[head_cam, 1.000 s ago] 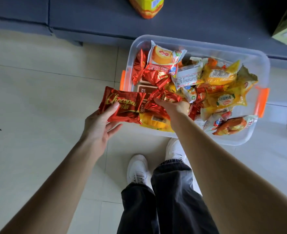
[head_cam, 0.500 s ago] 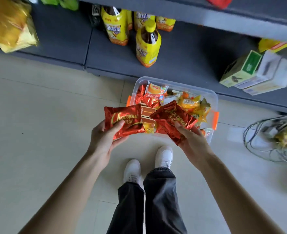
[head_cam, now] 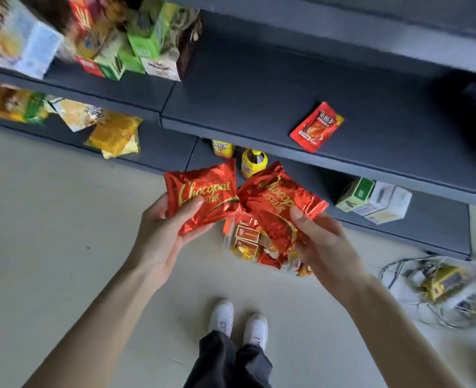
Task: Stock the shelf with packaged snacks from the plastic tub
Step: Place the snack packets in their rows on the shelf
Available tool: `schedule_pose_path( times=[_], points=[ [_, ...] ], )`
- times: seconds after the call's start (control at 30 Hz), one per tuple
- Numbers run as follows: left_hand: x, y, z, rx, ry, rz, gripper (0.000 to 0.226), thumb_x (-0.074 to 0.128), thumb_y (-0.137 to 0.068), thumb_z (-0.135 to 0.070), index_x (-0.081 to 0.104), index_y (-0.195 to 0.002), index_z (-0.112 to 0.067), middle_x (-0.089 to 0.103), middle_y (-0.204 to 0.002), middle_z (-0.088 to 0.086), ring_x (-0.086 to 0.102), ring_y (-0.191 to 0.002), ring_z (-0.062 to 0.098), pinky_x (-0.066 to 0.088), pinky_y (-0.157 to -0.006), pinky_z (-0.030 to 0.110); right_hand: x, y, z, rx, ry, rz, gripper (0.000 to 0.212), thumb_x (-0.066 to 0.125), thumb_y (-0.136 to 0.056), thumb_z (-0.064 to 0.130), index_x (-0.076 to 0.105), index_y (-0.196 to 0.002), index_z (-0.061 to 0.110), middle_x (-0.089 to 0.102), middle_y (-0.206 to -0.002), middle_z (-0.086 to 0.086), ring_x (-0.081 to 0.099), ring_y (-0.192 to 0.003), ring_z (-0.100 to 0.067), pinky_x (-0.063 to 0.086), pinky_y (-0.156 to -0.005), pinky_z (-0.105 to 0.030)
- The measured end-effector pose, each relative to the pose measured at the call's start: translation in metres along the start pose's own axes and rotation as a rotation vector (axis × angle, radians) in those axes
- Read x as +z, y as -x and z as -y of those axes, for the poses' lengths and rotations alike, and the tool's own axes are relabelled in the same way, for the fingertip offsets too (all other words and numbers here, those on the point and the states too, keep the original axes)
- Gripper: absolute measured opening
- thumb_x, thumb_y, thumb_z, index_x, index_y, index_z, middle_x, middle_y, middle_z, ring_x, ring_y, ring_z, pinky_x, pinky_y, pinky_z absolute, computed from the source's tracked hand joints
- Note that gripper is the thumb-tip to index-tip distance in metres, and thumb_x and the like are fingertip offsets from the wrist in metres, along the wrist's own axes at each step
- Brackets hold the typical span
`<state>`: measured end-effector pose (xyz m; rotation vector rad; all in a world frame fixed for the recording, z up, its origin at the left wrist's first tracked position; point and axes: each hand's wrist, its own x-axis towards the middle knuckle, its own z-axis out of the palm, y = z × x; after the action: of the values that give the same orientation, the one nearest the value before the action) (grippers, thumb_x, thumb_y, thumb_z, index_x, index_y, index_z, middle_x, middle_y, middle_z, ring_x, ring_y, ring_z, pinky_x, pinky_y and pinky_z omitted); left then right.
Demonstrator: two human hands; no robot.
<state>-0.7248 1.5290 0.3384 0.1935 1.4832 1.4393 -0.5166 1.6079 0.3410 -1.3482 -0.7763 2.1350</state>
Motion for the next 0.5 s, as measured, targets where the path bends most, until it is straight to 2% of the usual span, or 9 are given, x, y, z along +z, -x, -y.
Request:
schedule_pose_path(
  times=[0.13,0.23,0.33,0.43,0.5],
  points=[
    [0.017,0.017,-0.044,0.109,0.076,0.03,0.031,0.064,-0.076,-0.015,0.065,-0.107,-0.011,0.073,-0.104,0.006,0.07,-0.099,0.02,0.058,-0.074,0.032,0.023,0.028,0.058,-0.125,0.069,0.023,0.037,0.066,-0.073,0.019,0.064,-0.106,0.002,0.073,-0.096,-0.011,0.071,-0.085,-0.023,0.056,-0.07,-0.028],
    [0.026,0.02,-0.072,0.194,0.144,0.038,0.027,0.062,-0.076,-0.016,0.066,-0.103,-0.015,0.074,-0.101,0.002,0.071,-0.096,0.018,0.058,-0.072,0.03,0.034,0.04,0.094,-0.187,0.08,0.063,0.048,0.071,-0.069,0.016,0.061,-0.113,0.0,0.072,-0.102,-0.011,0.071,-0.089,-0.022,0.057,-0.074,-0.027],
    [0.03,0.012,-0.1,0.268,0.179,0.035,0.027,0.062,-0.075,-0.018,0.066,-0.102,-0.018,0.073,-0.102,-0.001,0.07,-0.097,0.016,0.058,-0.072,0.029,0.047,0.045,0.13,-0.264,0.092,0.111,0.035,0.072,-0.069,0.01,0.061,-0.102,0.006,0.072,-0.094,-0.007,0.071,-0.083,-0.019,0.057,-0.075,-0.03],
    [0.035,-0.01,-0.133,0.301,0.175,0.025,0.021,0.063,-0.081,-0.02,0.065,-0.102,-0.018,0.073,-0.103,-0.002,0.069,-0.1,0.016,0.058,-0.073,0.029,0.066,0.038,0.169,-0.381,0.284,0.046,0.024,0.071,-0.066,0.016,0.058,-0.087,0.012,0.073,-0.085,-0.005,0.072,-0.076,-0.019,0.058,-0.073,-0.033],
    [0.042,-0.029,-0.156,0.324,0.147,0.032,0.018,0.062,-0.087,-0.02,0.065,-0.104,-0.018,0.073,-0.104,-0.004,0.069,-0.101,0.014,0.058,-0.075,0.029,0.078,0.024,0.193,-0.438,0.423,-0.043,0.02,0.073,-0.073,0.016,0.06,-0.088,0.014,0.074,-0.088,-0.006,0.072,-0.079,-0.022,0.057,-0.076,-0.036]
  ],
)
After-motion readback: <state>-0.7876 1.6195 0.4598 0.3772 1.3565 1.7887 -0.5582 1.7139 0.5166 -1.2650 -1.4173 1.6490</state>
